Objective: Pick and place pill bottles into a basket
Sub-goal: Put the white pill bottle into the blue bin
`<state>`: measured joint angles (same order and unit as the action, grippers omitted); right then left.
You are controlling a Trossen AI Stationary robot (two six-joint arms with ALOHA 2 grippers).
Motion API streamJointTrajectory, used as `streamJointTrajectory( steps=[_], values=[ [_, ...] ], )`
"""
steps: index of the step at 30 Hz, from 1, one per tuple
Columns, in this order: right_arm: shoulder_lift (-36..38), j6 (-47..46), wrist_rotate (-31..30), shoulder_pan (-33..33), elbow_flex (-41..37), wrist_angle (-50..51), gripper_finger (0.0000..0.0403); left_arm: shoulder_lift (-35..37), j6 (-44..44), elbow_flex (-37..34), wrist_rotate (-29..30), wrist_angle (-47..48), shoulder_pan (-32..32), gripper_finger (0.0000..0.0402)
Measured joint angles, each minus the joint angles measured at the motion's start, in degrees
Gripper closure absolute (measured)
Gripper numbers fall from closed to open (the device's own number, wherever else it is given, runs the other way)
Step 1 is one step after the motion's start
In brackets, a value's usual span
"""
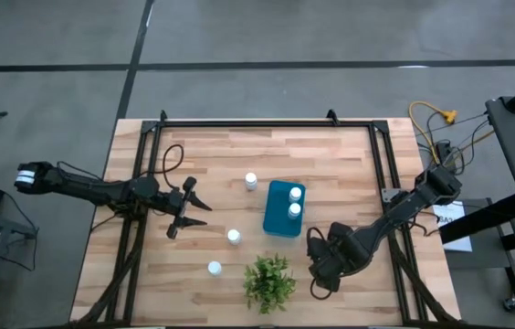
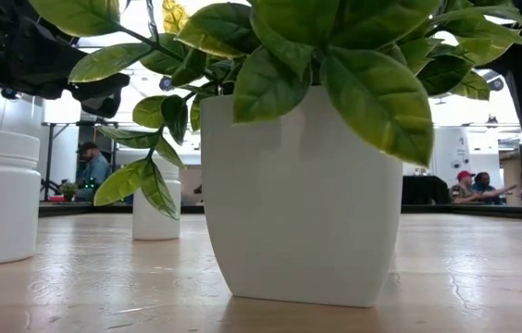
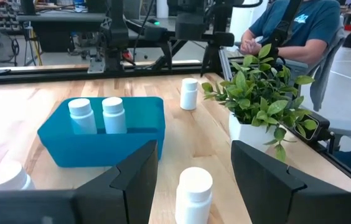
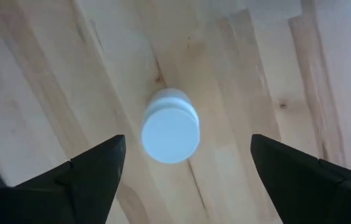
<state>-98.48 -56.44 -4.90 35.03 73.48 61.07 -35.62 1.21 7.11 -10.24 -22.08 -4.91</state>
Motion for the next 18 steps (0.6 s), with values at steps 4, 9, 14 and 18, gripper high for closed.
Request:
streamJointTrajectory(
  steps=[4, 9, 14, 18],
  values=[
    [0.0, 0.0, -0.7, 0.0, -1.8, -1.0, 0.0074, 0.1, 0.0, 0.0, 0.0, 0.0, 0.0, 0.0214],
    [0.0, 0.0, -0.6, 0.0, -3.6, -5.2, 0.0072, 0.1, 0.0, 0.0, 0.0, 0.0, 0.0, 0.0214],
    [0.1, 0.2, 0.1, 0.0, -4.4, -7.2, 0.0072, 0.0, 0.1, 0.0, 0.0, -0.1, 0.0, 0.0214],
    [0.2, 0.9, 0.2, 0.0, -4.4, -7.3, 0.0074, -0.1, 0.1, 0.2, 0.0, -0.3, 0.0, 0.0214]
  ],
)
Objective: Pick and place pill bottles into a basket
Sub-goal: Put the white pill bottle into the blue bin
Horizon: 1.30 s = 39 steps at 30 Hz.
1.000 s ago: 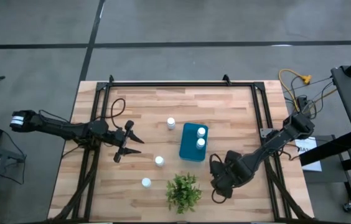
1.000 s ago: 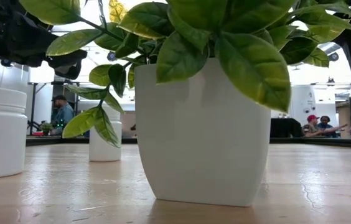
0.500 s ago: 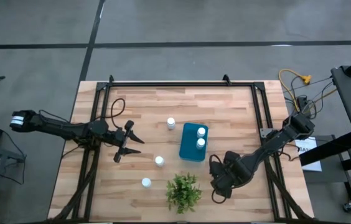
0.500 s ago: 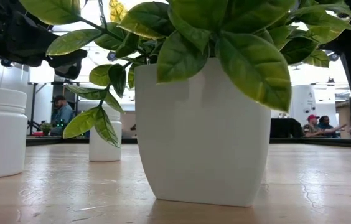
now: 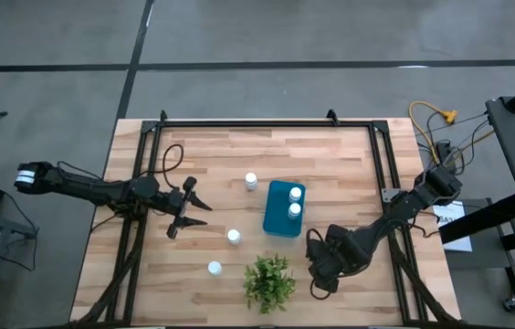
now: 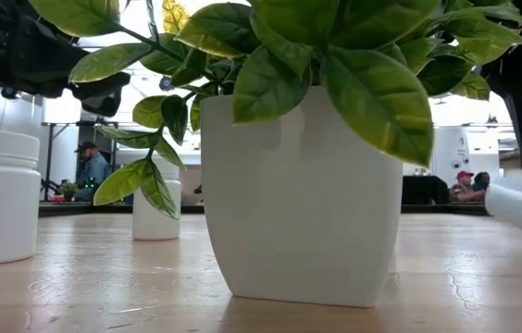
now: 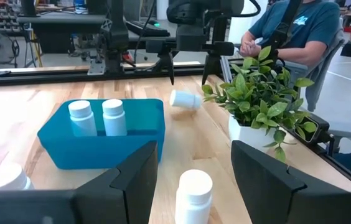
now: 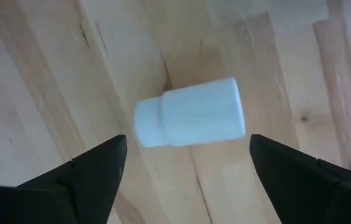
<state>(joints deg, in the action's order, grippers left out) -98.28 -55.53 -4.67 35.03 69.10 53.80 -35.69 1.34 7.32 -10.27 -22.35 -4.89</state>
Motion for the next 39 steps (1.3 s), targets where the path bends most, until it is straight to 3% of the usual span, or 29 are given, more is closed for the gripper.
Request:
streamJointTrajectory(
  steps=[9, 21, 32, 39],
  values=[
    [0.1, 0.3, 0.2, 0.0, -0.2, 0.4, 0.0075, -0.1, 0.0, -0.1, 0.0, 0.2, 0.0, 0.0214],
    [0.2, 7.3, 3.2, 0.1, -1.2, 1.4, 0.0076, -0.3, -0.1, -0.1, 0.0, 0.3, 0.0, 0.0214],
    [0.4, -11.1, 4.4, -1.0, 0.4, 1.3, 0.0076, -0.6, -0.2, -0.1, 0.0, 0.2, 0.0, 0.0214],
    [0.4, -23.0, 0.6, -2.1, 0.9, -2.3, 0.0076, -1.1, -0.3, 0.0, 0.3, 0.3, 0.0, 0.0214]
  ],
)
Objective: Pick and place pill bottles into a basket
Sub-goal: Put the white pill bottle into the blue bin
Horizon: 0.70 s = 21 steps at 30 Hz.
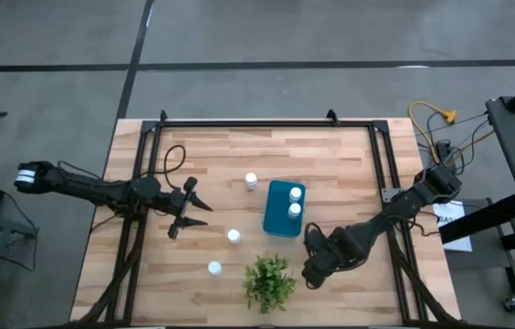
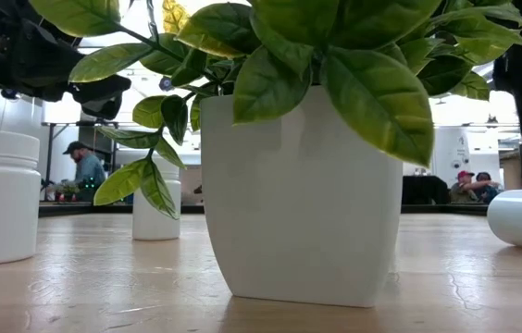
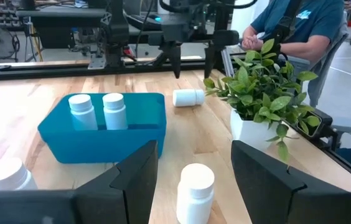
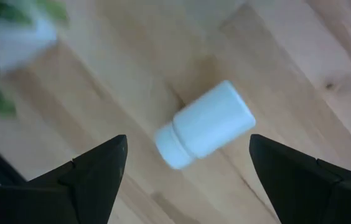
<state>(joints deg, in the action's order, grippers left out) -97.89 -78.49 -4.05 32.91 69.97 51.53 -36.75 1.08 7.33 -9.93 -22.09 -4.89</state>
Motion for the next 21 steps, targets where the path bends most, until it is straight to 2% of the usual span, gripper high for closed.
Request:
streamJointTrajectory(
  steps=[8, 12, 18, 21],
  values=[
    [0.0, -15.6, -0.4, 0.3, 0.0, 0.8, 0.0076, -0.1, -3.2, -0.2, 5.8, 0.1, 0.0, 0.0214],
    [-0.2, -20.7, -0.5, 0.5, -0.2, 0.5, 0.0076, -0.2, -3.3, -0.2, 5.9, 0.1, 0.0, 0.0214],
    [-1.3, -25.1, 1.2, 1.1, -2.7, -0.7, 0.0076, -0.1, -4.4, -0.1, 5.9, 0.0, 0.0, 0.0214],
    [-1.6, -25.1, 1.7, 1.1, -4.9, -4.9, 0.0076, 0.1, -4.7, -0.1, 5.9, 0.0, 0.0, 0.0214]
  ],
)
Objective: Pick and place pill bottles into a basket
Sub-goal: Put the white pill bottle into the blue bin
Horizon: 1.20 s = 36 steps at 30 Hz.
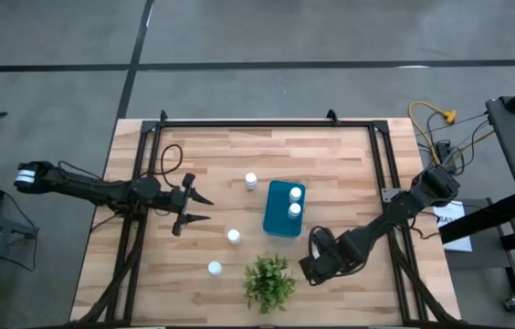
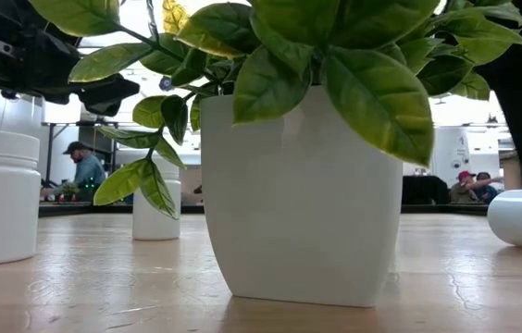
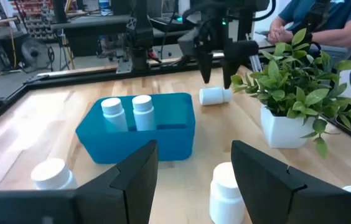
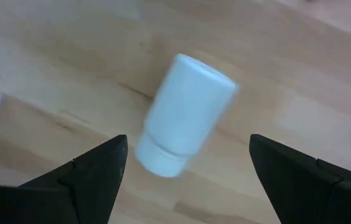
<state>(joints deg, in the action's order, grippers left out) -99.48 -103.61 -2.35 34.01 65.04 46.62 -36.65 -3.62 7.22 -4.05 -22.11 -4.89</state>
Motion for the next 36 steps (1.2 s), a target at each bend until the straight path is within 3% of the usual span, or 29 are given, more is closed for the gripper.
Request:
streamJointTrajectory(
  steps=[6, 20, 27, 36],
  values=[
    [0.0, 0.1, -0.7, -0.1, -3.3, -8.3, 0.0076, 0.0, 0.1, 0.3, 0.0, 0.0, 0.0, 0.0214],
    [0.0, -2.3, -1.9, -0.6, -4.5, -8.1, 0.0076, 0.1, 0.2, 0.2, -0.1, 0.1, 0.0, 0.0214],
    [0.0, 3.2, -2.2, -2.7, -3.5, -7.8, 0.0076, -0.1, 0.2, 0.1, -0.3, 0.3, 0.0, 0.0214],
    [0.0, 19.7, 0.7, -5.4, 3.3, 12.5, 0.0076, 0.0, 0.3, 0.1, -0.3, 0.3, 0.0, 0.0214]
  ],
)
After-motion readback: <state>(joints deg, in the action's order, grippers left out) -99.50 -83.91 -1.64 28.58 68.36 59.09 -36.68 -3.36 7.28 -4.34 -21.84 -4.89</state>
